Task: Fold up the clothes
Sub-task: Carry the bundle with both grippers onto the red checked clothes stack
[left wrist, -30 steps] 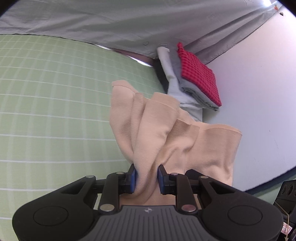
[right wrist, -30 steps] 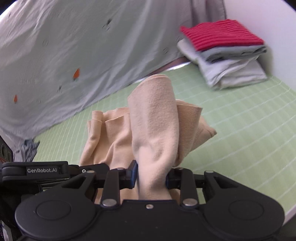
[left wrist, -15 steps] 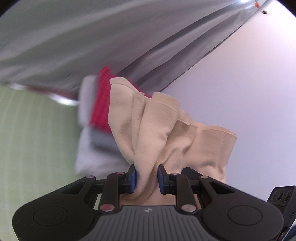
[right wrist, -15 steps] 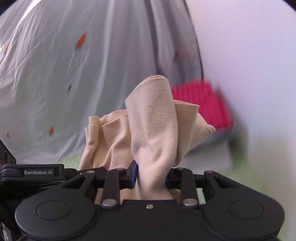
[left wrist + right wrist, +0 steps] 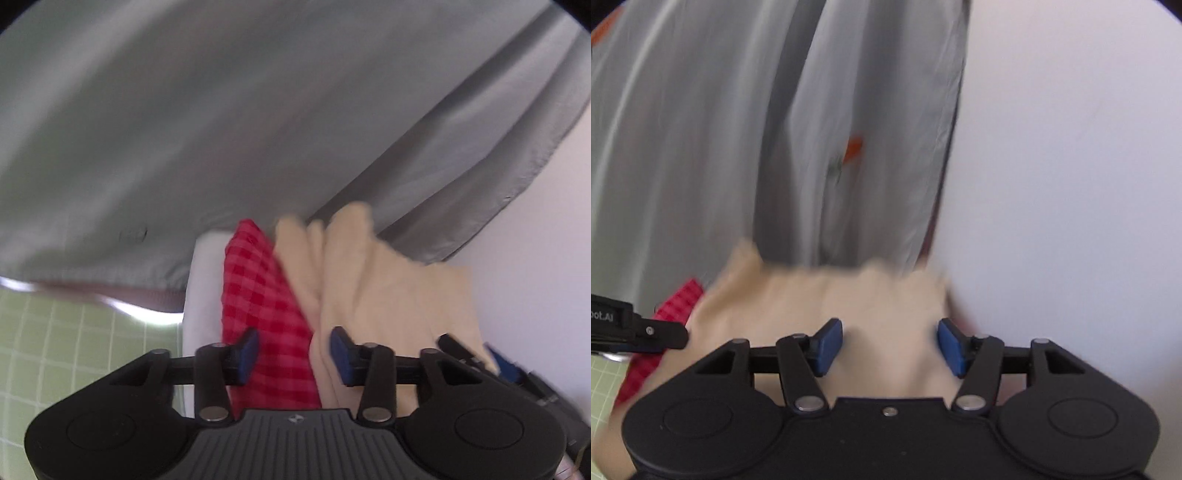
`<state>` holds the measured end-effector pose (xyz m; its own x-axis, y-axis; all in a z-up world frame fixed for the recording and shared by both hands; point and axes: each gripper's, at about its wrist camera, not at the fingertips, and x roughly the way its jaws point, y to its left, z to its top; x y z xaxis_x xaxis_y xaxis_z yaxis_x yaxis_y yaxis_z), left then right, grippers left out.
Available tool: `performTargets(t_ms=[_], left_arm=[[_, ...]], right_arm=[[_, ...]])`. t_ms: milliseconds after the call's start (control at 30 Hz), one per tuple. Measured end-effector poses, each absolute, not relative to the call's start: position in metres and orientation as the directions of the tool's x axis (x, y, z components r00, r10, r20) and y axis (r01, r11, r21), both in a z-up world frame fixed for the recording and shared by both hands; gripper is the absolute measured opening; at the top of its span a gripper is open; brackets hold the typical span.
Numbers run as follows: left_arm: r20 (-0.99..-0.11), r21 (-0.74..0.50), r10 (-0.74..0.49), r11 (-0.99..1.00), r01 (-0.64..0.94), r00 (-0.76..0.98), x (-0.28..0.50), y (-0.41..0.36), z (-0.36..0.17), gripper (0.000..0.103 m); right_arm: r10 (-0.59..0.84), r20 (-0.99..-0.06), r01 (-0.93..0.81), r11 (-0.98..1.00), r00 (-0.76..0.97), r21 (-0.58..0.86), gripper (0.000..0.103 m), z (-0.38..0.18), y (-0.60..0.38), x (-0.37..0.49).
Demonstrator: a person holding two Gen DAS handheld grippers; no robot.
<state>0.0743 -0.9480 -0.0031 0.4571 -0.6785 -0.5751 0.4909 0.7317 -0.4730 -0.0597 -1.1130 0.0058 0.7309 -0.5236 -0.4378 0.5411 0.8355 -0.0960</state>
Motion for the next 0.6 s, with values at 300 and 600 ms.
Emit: performTargets(t_ms=[300,600], left_arm=[[-0.598,-0.376,-0.627,0.769,0.516,0.499,0.055,-0.924,0.004,0.075],[-0.590,-0.265,-0.632,0.740,0.619,0.502,-0.048,-0.868,0.037,0.097]], right_arm=[[-0.535,-0.407,0.546,0.832,0.741,-0.099,0.074,-0.003,-1.104,-0.084],[-0.473,-0.458,0.547,0.837,0.753,0.034,0.094,0.026,-1.054,-0.187]])
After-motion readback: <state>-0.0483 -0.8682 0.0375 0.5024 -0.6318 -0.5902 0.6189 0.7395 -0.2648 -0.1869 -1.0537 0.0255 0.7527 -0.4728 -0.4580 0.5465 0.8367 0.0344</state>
